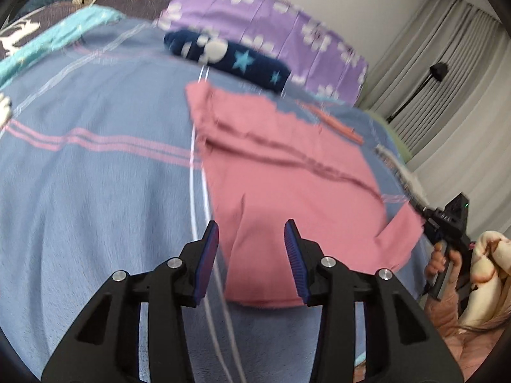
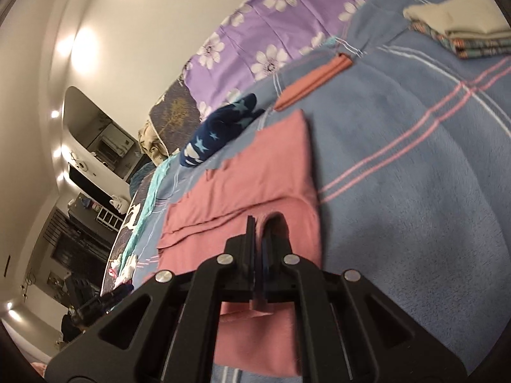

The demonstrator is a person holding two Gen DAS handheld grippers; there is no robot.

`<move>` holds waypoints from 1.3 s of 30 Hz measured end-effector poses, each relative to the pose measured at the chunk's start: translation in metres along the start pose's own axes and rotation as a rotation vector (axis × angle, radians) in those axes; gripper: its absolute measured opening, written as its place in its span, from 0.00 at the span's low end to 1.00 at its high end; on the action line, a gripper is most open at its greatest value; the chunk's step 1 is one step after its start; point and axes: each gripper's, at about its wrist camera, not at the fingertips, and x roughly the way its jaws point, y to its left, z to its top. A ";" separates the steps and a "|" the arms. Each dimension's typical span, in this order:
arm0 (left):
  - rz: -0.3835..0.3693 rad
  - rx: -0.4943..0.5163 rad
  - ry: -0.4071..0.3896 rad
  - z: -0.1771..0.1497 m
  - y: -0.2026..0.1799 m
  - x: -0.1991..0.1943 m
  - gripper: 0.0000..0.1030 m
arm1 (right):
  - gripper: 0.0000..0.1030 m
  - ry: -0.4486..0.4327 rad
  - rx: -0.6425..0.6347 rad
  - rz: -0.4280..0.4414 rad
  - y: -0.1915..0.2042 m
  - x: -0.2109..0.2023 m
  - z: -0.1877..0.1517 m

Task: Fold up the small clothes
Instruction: 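Grasp the folded hem again with both tools and fold it over once more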

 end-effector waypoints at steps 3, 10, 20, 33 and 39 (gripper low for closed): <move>0.018 0.023 0.052 -0.006 -0.001 0.012 0.39 | 0.05 0.003 -0.011 -0.017 0.001 0.002 -0.003; 0.043 0.096 0.033 -0.005 -0.013 0.010 0.06 | 0.05 -0.002 0.006 -0.029 -0.004 -0.001 -0.007; -0.120 0.057 -0.260 0.069 -0.038 -0.046 0.04 | 0.05 -0.091 -0.045 0.042 0.029 -0.022 0.031; 0.222 0.026 -0.251 0.198 -0.019 0.054 0.00 | 0.12 -0.043 -0.065 -0.153 0.028 0.110 0.146; 0.198 0.027 -0.110 0.175 0.010 0.106 0.19 | 0.33 0.044 -0.044 -0.241 -0.015 0.135 0.131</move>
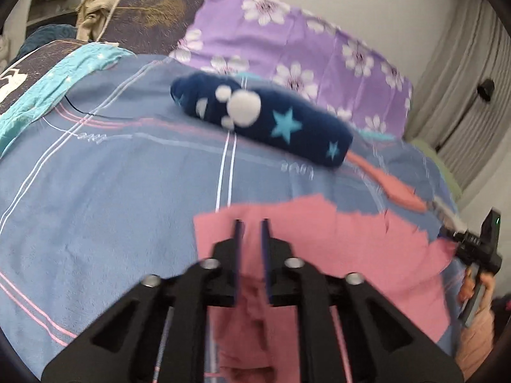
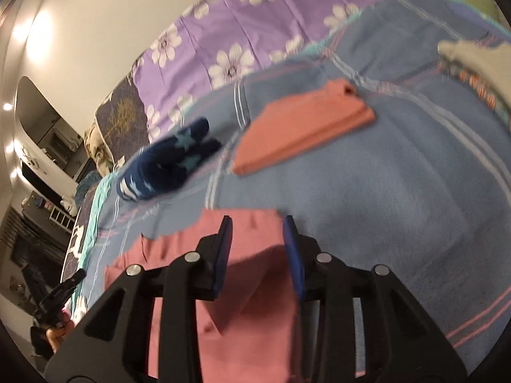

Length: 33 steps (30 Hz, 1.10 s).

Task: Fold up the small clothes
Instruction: 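Grasp the folded hem again with both tools and fold it over once more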

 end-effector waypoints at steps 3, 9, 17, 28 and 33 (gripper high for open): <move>0.025 0.093 0.023 -0.015 -0.004 -0.001 0.40 | 0.36 -0.016 -0.104 -0.061 0.001 -0.013 -0.008; 0.061 0.260 0.057 -0.032 -0.020 0.003 0.52 | 0.50 0.002 -0.299 -0.089 0.015 -0.040 -0.032; 0.066 0.224 0.092 -0.029 -0.016 0.025 0.45 | 0.50 0.038 -0.319 -0.027 0.026 -0.051 -0.061; 0.015 0.167 0.130 -0.018 -0.019 0.031 0.04 | 0.01 0.080 -0.327 -0.057 0.038 -0.029 -0.058; -0.132 0.063 -0.010 0.007 -0.023 -0.022 0.04 | 0.01 -0.046 -0.227 0.128 0.043 -0.062 -0.037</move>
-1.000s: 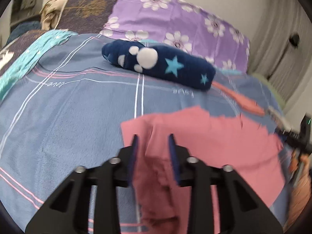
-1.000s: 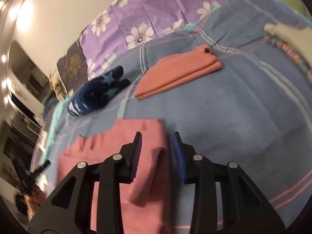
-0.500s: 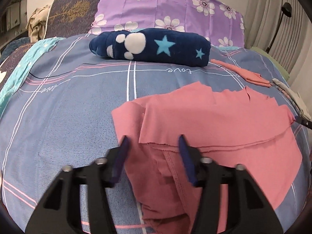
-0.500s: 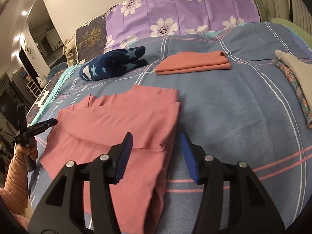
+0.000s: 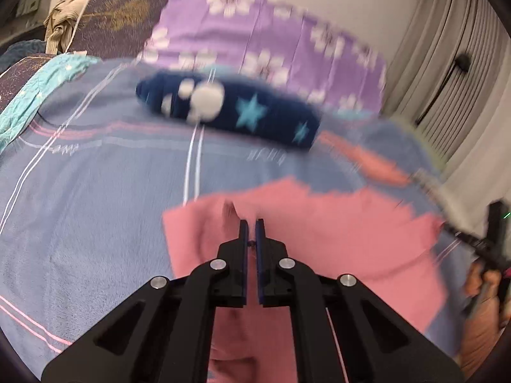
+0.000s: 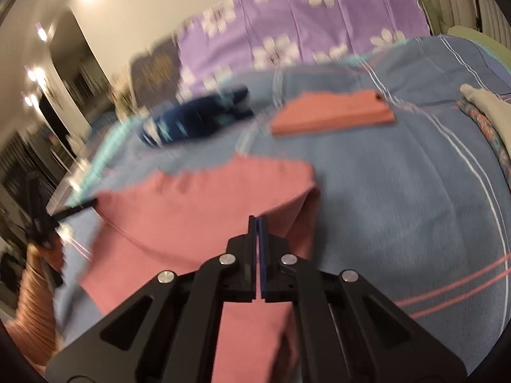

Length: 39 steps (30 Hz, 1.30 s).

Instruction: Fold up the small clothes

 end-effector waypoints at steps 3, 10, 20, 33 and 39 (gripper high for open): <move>-0.073 -0.022 -0.113 0.016 -0.012 -0.042 0.03 | 0.01 -0.098 0.053 0.110 0.004 -0.028 0.019; 0.027 0.022 -0.227 0.044 -0.045 -0.082 0.04 | 0.01 -0.147 0.086 0.079 0.008 -0.026 0.064; 0.286 0.020 0.091 0.017 0.016 0.060 0.35 | 0.35 0.112 0.149 -0.168 -0.050 0.095 0.047; 0.259 0.037 0.112 0.018 0.033 0.081 0.56 | 0.55 0.097 0.084 -0.146 -0.060 0.097 0.040; 0.157 -0.010 0.212 0.037 0.037 0.125 0.01 | 0.27 0.198 0.114 -0.077 -0.057 0.131 0.053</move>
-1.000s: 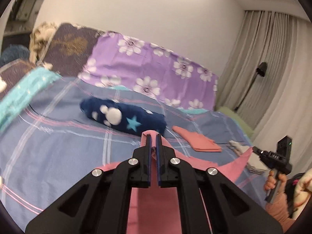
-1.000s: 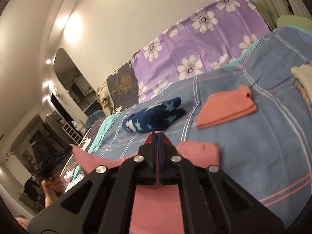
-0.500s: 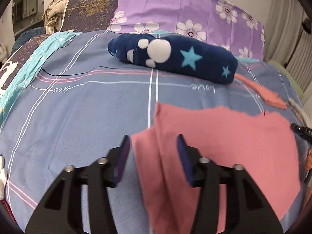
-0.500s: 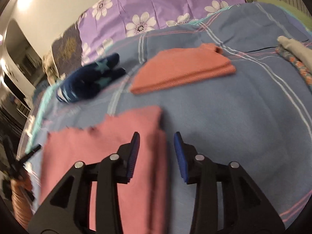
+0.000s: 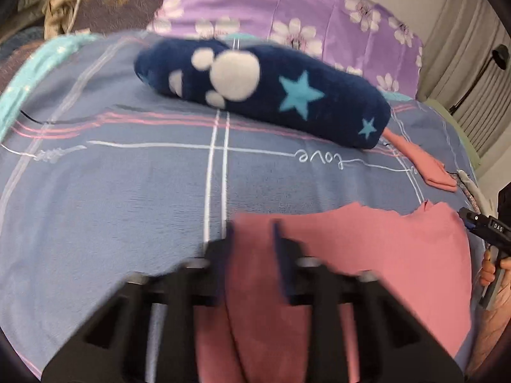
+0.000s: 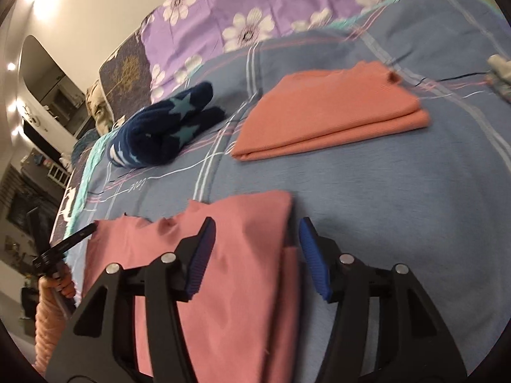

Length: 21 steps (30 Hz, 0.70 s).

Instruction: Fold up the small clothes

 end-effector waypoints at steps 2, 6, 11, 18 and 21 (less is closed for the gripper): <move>0.025 -0.004 -0.037 0.002 -0.002 -0.006 0.01 | 0.04 -0.047 -0.026 -0.026 0.006 -0.008 0.005; -0.029 -0.022 -0.175 0.002 0.001 -0.046 0.01 | 0.03 -0.189 -0.071 0.012 0.011 -0.040 0.007; 0.051 -0.035 -0.181 0.014 0.009 -0.038 0.00 | 0.06 -0.127 -0.011 -0.058 -0.008 -0.015 0.013; 0.066 -0.024 -0.158 -0.030 0.014 -0.056 0.35 | 0.26 -0.143 -0.053 -0.133 -0.010 -0.039 -0.033; 0.034 0.039 -0.157 -0.070 0.005 -0.084 0.41 | 0.32 -0.177 -0.113 -0.154 -0.003 -0.070 -0.064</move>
